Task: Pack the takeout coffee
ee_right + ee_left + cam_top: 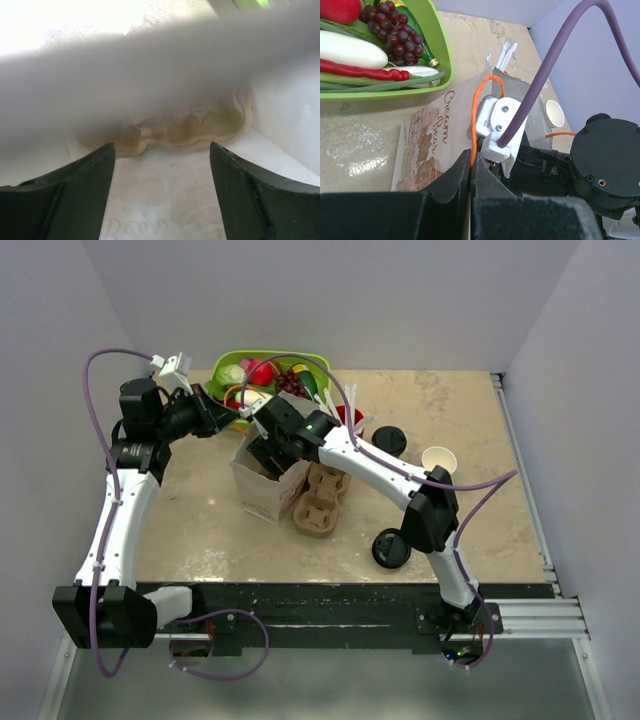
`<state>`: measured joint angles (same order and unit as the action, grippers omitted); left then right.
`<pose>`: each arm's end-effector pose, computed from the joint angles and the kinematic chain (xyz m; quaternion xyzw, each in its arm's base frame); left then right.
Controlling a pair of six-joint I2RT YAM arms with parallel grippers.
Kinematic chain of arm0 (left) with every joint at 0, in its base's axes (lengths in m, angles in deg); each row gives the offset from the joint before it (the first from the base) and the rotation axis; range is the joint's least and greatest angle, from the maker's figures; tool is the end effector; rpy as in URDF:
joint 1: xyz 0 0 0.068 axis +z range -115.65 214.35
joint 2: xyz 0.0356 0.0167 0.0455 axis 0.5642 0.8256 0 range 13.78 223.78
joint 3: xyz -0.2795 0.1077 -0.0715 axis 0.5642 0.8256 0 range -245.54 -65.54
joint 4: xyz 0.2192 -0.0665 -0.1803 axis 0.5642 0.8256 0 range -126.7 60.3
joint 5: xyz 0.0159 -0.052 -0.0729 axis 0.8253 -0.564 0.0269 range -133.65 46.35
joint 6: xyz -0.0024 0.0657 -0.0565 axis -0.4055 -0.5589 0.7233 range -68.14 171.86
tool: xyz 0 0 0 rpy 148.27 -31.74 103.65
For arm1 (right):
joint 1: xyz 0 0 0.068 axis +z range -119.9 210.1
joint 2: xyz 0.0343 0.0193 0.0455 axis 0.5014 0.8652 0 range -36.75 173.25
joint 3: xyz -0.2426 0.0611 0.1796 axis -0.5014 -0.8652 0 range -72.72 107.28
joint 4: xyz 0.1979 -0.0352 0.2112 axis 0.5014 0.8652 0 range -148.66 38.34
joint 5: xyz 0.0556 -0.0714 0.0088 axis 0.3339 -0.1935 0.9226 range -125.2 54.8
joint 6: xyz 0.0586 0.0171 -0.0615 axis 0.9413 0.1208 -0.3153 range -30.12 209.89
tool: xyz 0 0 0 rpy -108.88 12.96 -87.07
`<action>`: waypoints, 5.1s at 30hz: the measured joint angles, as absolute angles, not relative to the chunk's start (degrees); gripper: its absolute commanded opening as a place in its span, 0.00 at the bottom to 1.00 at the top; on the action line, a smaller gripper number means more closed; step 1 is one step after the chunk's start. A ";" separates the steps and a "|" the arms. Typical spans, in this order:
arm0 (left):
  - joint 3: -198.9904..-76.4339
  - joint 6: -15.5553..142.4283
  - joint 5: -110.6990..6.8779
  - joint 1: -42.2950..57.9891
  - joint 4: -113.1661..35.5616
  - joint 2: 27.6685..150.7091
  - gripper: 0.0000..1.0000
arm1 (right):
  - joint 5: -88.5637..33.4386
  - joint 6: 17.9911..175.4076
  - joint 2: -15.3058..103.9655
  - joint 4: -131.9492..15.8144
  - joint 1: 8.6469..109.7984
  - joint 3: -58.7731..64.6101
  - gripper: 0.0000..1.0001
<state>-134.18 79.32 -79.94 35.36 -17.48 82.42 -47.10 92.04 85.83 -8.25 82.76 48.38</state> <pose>0.3164 -0.0398 0.4083 -0.0157 0.7952 -0.3731 0.4777 0.3473 0.4293 0.3020 -0.3706 0.8647 0.0625 0.3333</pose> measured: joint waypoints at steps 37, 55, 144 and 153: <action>-132.15 78.23 -79.61 35.30 -17.76 79.98 0.00 | -49.18 96.52 75.71 -13.32 82.76 51.68 0.98; -132.15 76.17 -74.57 35.30 -13.96 77.73 0.00 | -49.86 100.76 53.29 -23.62 72.97 45.67 0.98; -132.15 73.29 -68.97 35.30 -8.78 76.65 0.00 | -37.16 109.94 67.89 -19.94 41.95 16.49 0.34; -132.15 73.29 -68.97 35.30 -8.80 76.85 0.00 | -36.98 110.48 67.89 -20.07 41.80 16.49 0.36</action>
<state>-132.15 73.29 -68.97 35.30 -8.80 76.85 -36.98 110.48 67.89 -20.07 41.80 16.49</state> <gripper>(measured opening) 0.029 0.321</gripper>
